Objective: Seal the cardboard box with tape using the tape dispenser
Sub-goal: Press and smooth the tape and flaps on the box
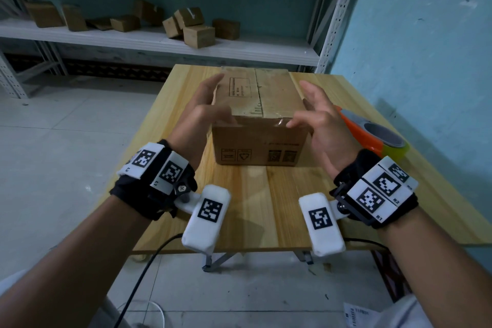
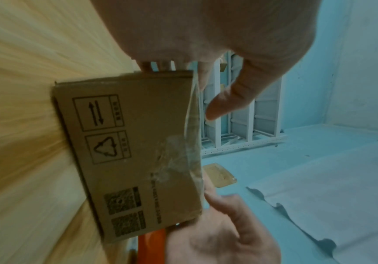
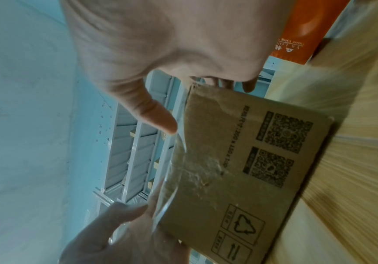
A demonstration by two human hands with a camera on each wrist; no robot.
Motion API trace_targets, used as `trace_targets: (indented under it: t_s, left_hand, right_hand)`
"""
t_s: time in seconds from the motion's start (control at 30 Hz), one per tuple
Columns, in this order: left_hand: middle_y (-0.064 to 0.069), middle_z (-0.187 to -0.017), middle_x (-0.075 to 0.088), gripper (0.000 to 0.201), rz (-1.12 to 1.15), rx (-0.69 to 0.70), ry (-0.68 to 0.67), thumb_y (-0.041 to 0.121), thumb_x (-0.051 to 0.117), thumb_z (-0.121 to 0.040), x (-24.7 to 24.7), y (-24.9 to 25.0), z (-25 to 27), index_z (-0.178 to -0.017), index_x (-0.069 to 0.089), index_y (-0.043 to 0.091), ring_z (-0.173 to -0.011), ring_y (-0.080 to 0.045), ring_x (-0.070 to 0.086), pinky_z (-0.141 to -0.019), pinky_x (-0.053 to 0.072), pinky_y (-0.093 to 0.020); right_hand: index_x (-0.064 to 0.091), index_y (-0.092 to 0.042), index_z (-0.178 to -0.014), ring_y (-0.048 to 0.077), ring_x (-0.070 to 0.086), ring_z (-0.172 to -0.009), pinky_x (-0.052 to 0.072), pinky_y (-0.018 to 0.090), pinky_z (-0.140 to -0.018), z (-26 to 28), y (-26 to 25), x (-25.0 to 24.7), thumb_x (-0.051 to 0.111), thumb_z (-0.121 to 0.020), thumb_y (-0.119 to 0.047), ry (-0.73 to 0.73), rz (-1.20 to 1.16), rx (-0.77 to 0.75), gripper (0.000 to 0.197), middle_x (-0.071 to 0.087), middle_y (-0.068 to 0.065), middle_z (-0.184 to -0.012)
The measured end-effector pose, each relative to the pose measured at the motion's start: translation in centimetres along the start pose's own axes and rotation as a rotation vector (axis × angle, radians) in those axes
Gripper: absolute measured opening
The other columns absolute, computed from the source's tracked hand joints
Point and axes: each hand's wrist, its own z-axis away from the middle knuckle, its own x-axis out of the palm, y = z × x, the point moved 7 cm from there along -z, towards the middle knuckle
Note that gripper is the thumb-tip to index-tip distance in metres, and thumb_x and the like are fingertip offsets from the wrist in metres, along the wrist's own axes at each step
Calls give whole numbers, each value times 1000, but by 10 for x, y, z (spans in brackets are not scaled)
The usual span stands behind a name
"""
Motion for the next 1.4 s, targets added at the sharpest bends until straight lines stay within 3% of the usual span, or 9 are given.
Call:
trace_targets:
  t_s: [0.07, 0.13, 0.27, 0.4, 0.57, 1.0, 1.13, 1.3, 1.4]
  left_hand:
    - [20, -108, 52, 72, 40, -4, 25, 1, 52, -70, -6, 4, 0, -138, 40, 22, -100, 10, 55, -76, 43, -12]
    - [20, -112, 48, 78, 37, -24, 29, 8, 54, -65, -8, 4, 1, -140, 39, 21, -114, -1, 43, -80, 38, -16]
    - [10, -121, 53, 70, 21, -74, 43, 6, 56, -75, -7, -3, 5, -141, 38, 20, -111, -7, 51, -88, 40, -23]
    - [4, -125, 51, 72, -6, -104, 51, 12, 61, -71, 0, -8, 7, -138, 38, 23, -114, -19, 52, -94, 45, -32]
    - [0, -130, 47, 68, -18, -104, 84, 2, 58, -80, 1, -11, 5, -141, 35, 23, -109, -18, 51, -80, 44, -27]
    - [1, -131, 51, 65, 22, -139, 142, -4, 54, -79, -6, -10, 2, -139, 39, 18, -108, -12, 53, -71, 42, -18]
    - [-1, -131, 52, 63, 28, -142, 165, -7, 50, -79, -10, -10, 2, -137, 42, 16, -111, -14, 53, -71, 43, -20]
    - [-2, -130, 55, 63, 30, -142, 209, -11, 46, -77, -15, -10, 0, -135, 45, 14, -113, -17, 53, -74, 44, -23]
    - [-2, -128, 57, 63, 38, -128, 208, -14, 42, -77, -15, -8, 1, -133, 46, 13, -111, -16, 54, -75, 44, -24]
  right_hand:
    - [31, -22, -151, 9, 35, -127, 32, 25, -95, 0, -4, -5, 62, -72, -12, 40, -17, -7, 85, 41, -6, -141]
    - [32, -21, -151, 10, 32, -130, 29, 27, -97, 1, -5, -6, 62, -71, -13, 58, -20, -5, 85, 35, -1, -150]
    - [34, -19, -147, -8, 48, -99, 37, 11, -79, 2, -4, 2, 61, -83, -5, 44, -21, 11, 71, 51, -17, -120]
    - [36, -22, -147, 8, 52, -113, 43, 29, -93, -1, -3, 8, 69, -72, -18, 90, 5, 41, 82, 52, -11, -126]
    - [37, -23, -145, 2, 53, -104, 42, 19, -75, -3, -1, 8, 71, -77, -10, 138, 22, 60, 76, 56, -10, -118]
    - [41, -24, -142, -3, 48, -99, 37, 18, -71, -2, 2, 3, 71, -76, -9, 162, 36, 92, 73, 53, -13, -116]
    - [42, -22, -141, 5, 51, -107, 40, 19, -77, -1, 0, 0, 67, -76, -3, 168, 27, 93, 72, 56, -11, -119]
    - [39, -18, -144, 10, 53, -108, 44, 29, -96, -1, 3, -4, 58, -75, 6, 175, 7, 117, 75, 56, -13, -109]
    - [40, -19, -143, 16, 54, -113, 44, 40, -105, 1, 2, -5, 55, -73, 6, 179, -25, 123, 76, 59, -1, -125]
